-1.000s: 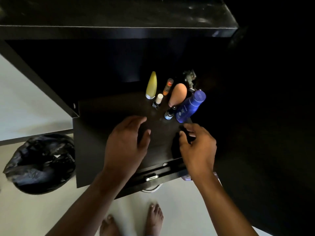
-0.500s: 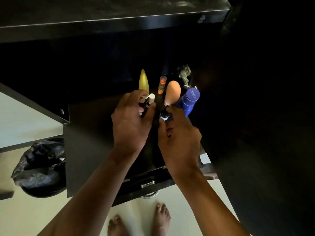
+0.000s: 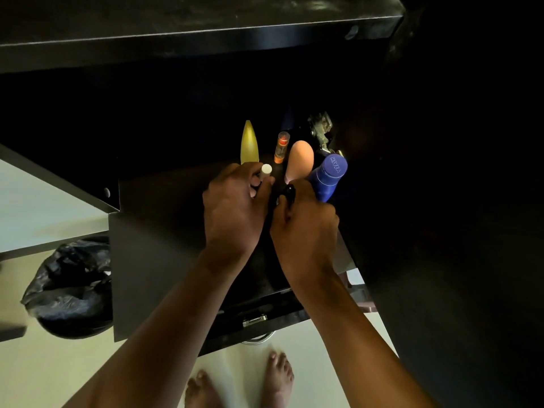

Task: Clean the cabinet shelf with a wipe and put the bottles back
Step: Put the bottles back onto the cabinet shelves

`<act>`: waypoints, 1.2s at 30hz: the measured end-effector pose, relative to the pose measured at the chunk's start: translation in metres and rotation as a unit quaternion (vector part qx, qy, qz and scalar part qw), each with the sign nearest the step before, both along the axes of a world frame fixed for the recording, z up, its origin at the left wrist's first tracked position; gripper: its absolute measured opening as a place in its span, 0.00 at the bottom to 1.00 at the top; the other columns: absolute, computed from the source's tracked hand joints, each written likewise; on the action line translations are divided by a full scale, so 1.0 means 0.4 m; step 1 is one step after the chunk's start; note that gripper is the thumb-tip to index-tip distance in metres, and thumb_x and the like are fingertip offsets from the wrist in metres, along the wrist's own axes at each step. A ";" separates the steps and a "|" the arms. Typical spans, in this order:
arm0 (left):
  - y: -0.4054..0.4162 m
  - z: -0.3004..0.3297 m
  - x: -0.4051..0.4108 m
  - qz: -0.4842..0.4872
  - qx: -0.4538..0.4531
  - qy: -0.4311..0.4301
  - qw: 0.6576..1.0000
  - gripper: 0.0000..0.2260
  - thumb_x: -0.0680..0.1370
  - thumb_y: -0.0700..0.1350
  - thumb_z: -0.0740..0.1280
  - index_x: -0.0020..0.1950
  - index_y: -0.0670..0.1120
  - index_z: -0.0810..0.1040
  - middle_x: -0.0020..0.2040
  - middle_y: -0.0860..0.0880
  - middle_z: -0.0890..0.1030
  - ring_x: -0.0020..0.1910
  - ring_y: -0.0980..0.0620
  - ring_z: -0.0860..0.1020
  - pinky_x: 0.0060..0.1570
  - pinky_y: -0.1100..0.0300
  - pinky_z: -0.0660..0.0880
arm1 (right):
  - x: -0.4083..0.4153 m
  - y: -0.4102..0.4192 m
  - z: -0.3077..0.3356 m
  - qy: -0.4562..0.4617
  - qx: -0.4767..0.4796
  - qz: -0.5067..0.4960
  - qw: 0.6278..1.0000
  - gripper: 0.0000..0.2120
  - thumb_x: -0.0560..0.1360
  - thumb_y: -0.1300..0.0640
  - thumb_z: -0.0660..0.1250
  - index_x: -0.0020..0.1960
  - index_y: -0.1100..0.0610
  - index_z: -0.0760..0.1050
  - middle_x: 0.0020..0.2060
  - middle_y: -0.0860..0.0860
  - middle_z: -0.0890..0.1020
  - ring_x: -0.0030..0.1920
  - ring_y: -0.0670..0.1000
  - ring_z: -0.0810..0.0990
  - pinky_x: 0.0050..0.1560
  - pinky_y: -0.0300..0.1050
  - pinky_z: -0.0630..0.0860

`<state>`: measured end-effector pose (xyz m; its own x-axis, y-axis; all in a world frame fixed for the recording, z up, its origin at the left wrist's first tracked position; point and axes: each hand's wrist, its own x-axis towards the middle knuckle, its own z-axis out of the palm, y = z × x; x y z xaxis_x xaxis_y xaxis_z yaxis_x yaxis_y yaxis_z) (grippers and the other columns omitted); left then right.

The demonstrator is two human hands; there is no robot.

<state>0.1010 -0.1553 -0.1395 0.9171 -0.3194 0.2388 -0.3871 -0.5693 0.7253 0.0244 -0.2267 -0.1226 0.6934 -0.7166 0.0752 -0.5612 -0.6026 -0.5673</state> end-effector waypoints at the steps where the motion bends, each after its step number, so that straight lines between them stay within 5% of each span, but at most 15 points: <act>1: 0.001 -0.002 0.001 -0.002 0.001 0.003 1.000 0.11 0.81 0.53 0.69 0.59 0.49 0.85 0.48 0.52 0.85 0.45 0.54 0.84 0.46 0.50 0.83 | 0.000 0.000 0.001 0.007 0.010 0.001 1.000 0.13 0.81 0.55 0.68 0.63 0.60 0.78 0.47 0.60 0.83 0.43 0.59 0.83 0.42 0.47 0.76; 11: 0.046 0.102 -0.039 -0.010 -0.048 0.021 0.999 0.10 0.80 0.51 0.73 0.57 0.48 0.86 0.49 0.51 0.84 0.45 0.53 0.84 0.46 0.49 0.84 | -0.023 0.011 0.101 -0.002 0.000 0.021 1.000 0.12 0.82 0.52 0.67 0.61 0.58 0.78 0.46 0.57 0.84 0.41 0.55 0.82 0.42 0.47 0.79; 14: 0.074 0.189 -0.060 0.006 -0.079 0.008 0.997 0.08 0.79 0.48 0.73 0.55 0.47 0.86 0.48 0.51 0.84 0.43 0.54 0.84 0.44 0.49 0.84 | -0.029 0.023 0.196 -0.029 -0.008 0.031 0.999 0.09 0.81 0.51 0.67 0.55 0.56 0.80 0.41 0.54 0.84 0.38 0.55 0.81 0.38 0.45 0.73; 16: 0.091 0.254 -0.072 0.019 -0.098 0.003 0.995 0.07 0.79 0.47 0.73 0.55 0.47 0.86 0.48 0.50 0.84 0.44 0.53 0.84 0.45 0.48 0.84 | -0.030 0.027 0.268 -0.053 -0.006 0.040 0.998 0.08 0.80 0.51 0.68 0.52 0.55 0.80 0.42 0.53 0.84 0.40 0.57 0.82 0.41 0.49 0.78; 22: 0.154 0.516 -0.103 0.028 -0.096 -0.064 0.993 0.08 0.79 0.46 0.75 0.56 0.46 0.86 0.50 0.52 0.86 0.47 0.58 0.84 0.49 0.57 0.84 | -0.052 0.036 0.528 -0.103 -0.018 0.076 0.992 0.11 0.79 0.48 0.71 0.59 0.49 0.81 0.55 0.48 0.79 0.49 0.49 0.81 0.49 0.50 0.83; 26: 0.198 0.734 -0.107 -0.001 -0.137 -0.035 0.990 0.07 0.80 0.48 0.74 0.57 0.50 0.84 0.48 0.58 0.85 0.49 0.61 0.84 0.52 0.61 0.83 | -0.060 0.043 0.734 -0.152 0.023 0.097 0.983 0.07 0.78 0.49 0.72 0.55 0.46 0.79 0.50 0.43 0.81 0.48 0.44 0.82 0.48 0.49 0.84; 30: 0.230 0.972 -0.093 -0.043 -0.162 -0.069 0.983 0.07 0.80 0.47 0.74 0.57 0.52 0.83 0.48 0.62 0.84 0.51 0.67 0.83 0.46 0.75 0.77 | -0.051 0.056 0.957 -0.220 0.037 0.111 0.969 0.05 0.78 0.50 0.70 0.53 0.46 0.77 0.45 0.44 0.83 0.44 0.43 0.83 0.47 0.50 0.83; 36: 0.267 1.263 -0.053 -0.079 -0.178 -0.152 0.969 0.08 0.79 0.51 0.72 0.58 0.58 0.82 0.48 0.66 0.82 0.53 0.69 0.81 0.46 0.78 0.75 | -0.012 0.079 1.250 -0.318 -0.007 0.125 0.940 0.06 0.79 0.52 0.68 0.55 0.46 0.76 0.46 0.43 0.82 0.44 0.43 0.82 0.48 0.49 0.81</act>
<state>0.0796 -0.0483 0.3656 0.7335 -0.2984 0.6107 -0.6754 -0.2197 0.7039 0.0198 -0.1951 0.3775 0.6519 -0.5329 0.5395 0.0481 -0.6810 -0.7307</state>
